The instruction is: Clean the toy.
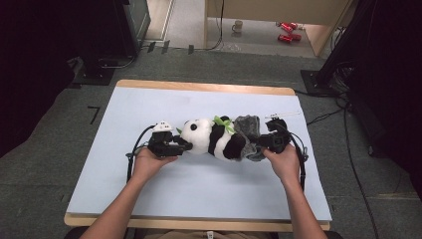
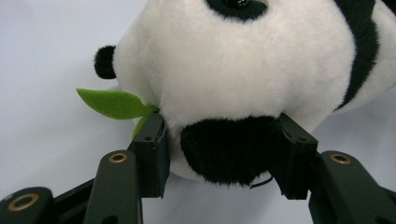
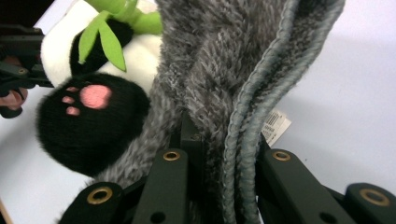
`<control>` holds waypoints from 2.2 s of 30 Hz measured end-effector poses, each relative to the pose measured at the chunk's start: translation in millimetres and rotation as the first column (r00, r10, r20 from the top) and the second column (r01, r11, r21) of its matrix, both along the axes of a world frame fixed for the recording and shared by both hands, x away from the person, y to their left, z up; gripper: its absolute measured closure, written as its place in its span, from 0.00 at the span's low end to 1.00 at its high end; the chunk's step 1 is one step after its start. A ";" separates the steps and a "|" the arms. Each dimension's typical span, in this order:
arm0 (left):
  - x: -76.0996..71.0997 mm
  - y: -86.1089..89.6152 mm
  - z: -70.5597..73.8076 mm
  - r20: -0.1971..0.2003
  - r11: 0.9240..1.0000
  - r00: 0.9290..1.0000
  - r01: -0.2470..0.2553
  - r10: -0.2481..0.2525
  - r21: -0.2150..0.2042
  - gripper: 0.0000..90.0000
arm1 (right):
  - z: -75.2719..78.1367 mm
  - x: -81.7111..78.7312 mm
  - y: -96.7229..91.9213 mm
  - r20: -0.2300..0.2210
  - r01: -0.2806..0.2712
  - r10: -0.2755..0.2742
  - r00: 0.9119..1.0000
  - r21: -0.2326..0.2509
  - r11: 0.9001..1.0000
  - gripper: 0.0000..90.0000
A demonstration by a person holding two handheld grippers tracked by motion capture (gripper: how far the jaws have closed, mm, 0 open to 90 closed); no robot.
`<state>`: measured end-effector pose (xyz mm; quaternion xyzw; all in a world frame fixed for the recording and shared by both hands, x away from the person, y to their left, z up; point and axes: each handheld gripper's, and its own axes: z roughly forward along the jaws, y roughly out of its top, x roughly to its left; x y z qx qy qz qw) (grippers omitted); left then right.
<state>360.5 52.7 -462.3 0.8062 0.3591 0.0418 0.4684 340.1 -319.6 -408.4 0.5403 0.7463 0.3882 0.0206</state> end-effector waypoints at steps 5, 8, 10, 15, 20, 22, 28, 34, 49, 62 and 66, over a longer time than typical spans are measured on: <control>-0.3 1.6 3.6 -0.021 1.000 1.000 -0.010 0.010 -0.012 0.59 | 28.1 -7.3 -6.7 0.091 0.022 -0.025 0.996 0.039 0.999 0.87; -1.9 1.0 7.3 -0.051 0.999 0.998 -0.025 0.024 -0.029 0.64 | 53.3 -17.8 -7.6 0.161 0.014 -0.026 0.987 0.075 0.997 0.87; -3.1 2.8 10.7 -0.078 0.999 0.997 -0.023 0.021 -0.024 0.65 | 69.6 -26.0 -2.7 0.206 -0.020 -0.004 0.979 0.112 0.993 0.87; -12.5 7.6 20.6 -0.174 0.996 0.983 -0.073 0.061 -0.060 0.67 | 89.5 -40.6 30.4 0.269 -0.128 0.097 0.958 0.103 0.986 0.87; -24.2 9.0 23.1 -0.162 0.994 0.982 -0.104 0.096 -0.043 0.65 | 65.1 -37.1 61.7 0.207 -0.196 0.181 0.962 0.055 0.979 0.87; -25.8 7.9 22.9 -0.137 0.994 0.986 -0.100 0.095 -0.035 0.63 | 51.9 -33.5 68.0 0.173 -0.194 0.187 0.967 0.028 0.981 0.87; -26.1 9.6 20.8 -0.050 0.998 0.996 -0.068 0.068 -0.004 0.48 | 27.8 -25.1 75.3 0.147 -0.174 0.177 0.973 -0.034 0.984 0.87; -23.4 20.9 22.8 0.010 0.998 0.999 -0.033 0.033 -0.057 0.37 | 25.9 -18.5 70.1 0.175 -0.154 0.158 0.972 -0.039 0.987 0.87; -7.7 20.2 13.0 0.111 0.996 0.994 0.014 -0.004 -0.093 0.30 | 29.8 10.6 63.9 0.185 -0.133 0.131 0.974 -0.003 0.991 0.87; 9.4 2.2 2.6 0.111 0.994 0.994 0.017 -0.006 -0.104 0.25 | 33.2 28.8 57.6 0.186 -0.102 0.100 0.977 -0.002 0.995 0.87; 2.6 -0.4 5.3 0.085 0.995 0.995 -0.035 0.043 -0.092 0.41 | 42.0 24.7 62.6 0.185 -0.109 0.105 0.977 0.012 0.994 0.87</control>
